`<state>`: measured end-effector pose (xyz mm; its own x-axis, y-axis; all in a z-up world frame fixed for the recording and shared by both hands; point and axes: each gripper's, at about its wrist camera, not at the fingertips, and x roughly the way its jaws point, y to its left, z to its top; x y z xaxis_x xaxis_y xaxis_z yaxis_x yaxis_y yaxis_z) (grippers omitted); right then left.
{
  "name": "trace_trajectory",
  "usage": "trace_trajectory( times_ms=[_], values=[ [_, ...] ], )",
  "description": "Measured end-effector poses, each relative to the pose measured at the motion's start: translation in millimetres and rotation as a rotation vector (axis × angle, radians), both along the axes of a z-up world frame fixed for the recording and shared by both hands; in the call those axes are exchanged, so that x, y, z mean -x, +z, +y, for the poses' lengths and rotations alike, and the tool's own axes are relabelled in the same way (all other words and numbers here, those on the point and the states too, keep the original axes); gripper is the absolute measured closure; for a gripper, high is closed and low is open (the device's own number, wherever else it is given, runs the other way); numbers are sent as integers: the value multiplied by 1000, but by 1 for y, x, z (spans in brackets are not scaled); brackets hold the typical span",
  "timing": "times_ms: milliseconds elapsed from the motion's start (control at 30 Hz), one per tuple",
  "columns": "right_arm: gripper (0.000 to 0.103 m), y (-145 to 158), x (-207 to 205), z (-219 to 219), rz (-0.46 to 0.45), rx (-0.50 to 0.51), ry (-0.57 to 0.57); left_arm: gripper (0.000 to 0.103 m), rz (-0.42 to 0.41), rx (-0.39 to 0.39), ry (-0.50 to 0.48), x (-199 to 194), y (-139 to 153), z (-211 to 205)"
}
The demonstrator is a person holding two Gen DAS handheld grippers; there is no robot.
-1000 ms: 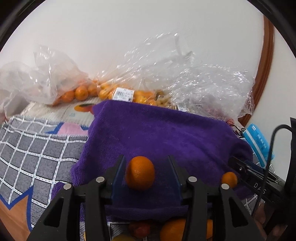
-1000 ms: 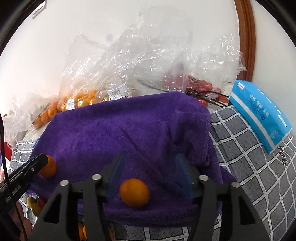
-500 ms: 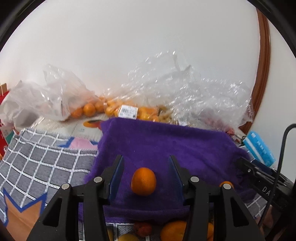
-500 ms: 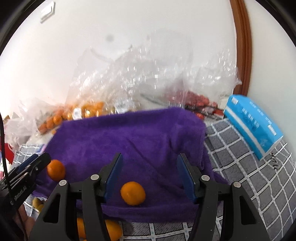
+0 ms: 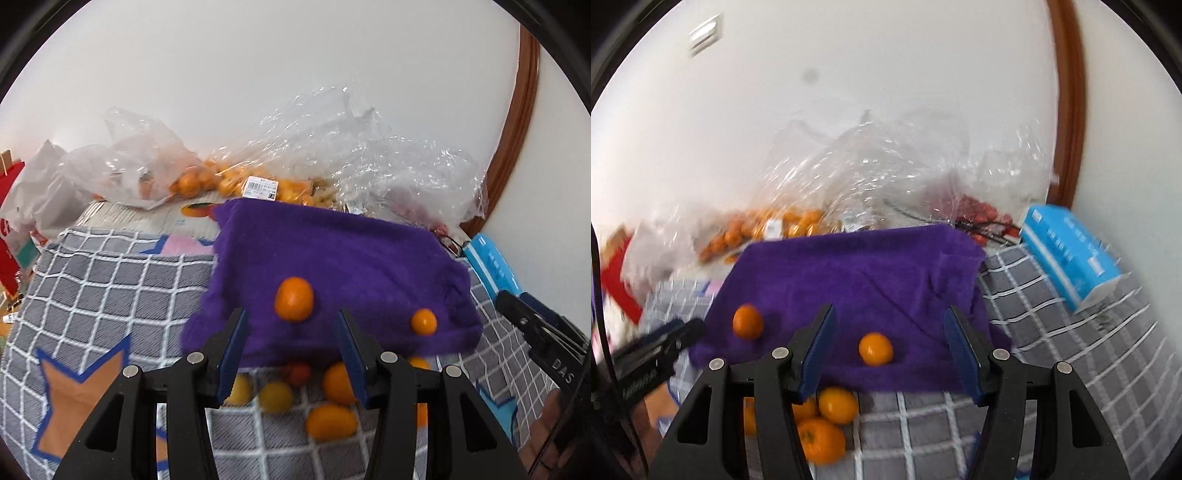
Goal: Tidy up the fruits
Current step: 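Withdraw both open grippers from the purple towel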
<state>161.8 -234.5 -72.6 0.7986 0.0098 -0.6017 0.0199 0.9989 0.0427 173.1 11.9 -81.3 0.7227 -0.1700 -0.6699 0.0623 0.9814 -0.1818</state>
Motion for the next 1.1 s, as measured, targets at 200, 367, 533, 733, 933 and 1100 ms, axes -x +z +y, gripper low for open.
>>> trace_trajectory(
  times_ms=[200, 367, 533, 733, 933, 1100],
  values=[
    [43, -8, 29, 7, 31, -13, 30, 51, -6, 35, 26, 28, -6, 29],
    [43, -37, 37, 18, 51, -46, 36, 51, 49, 15, 77, 46, -21, 58],
    [44, -66, 36, 34, 130, -95, 82, 51, 77, 14, 109, 53, -35, 79],
    [44, -85, 29, 56, 178, -54, 117, 51, 134, 40, 92, 46, -53, 76],
    [59, -98, 20, 55, 233, -66, 111, 51, 138, 16, 22, 35, -58, 58],
    [59, -94, 27, 38, 208, -63, 95, 52, 153, 13, 18, 21, -66, 52]
  ],
)
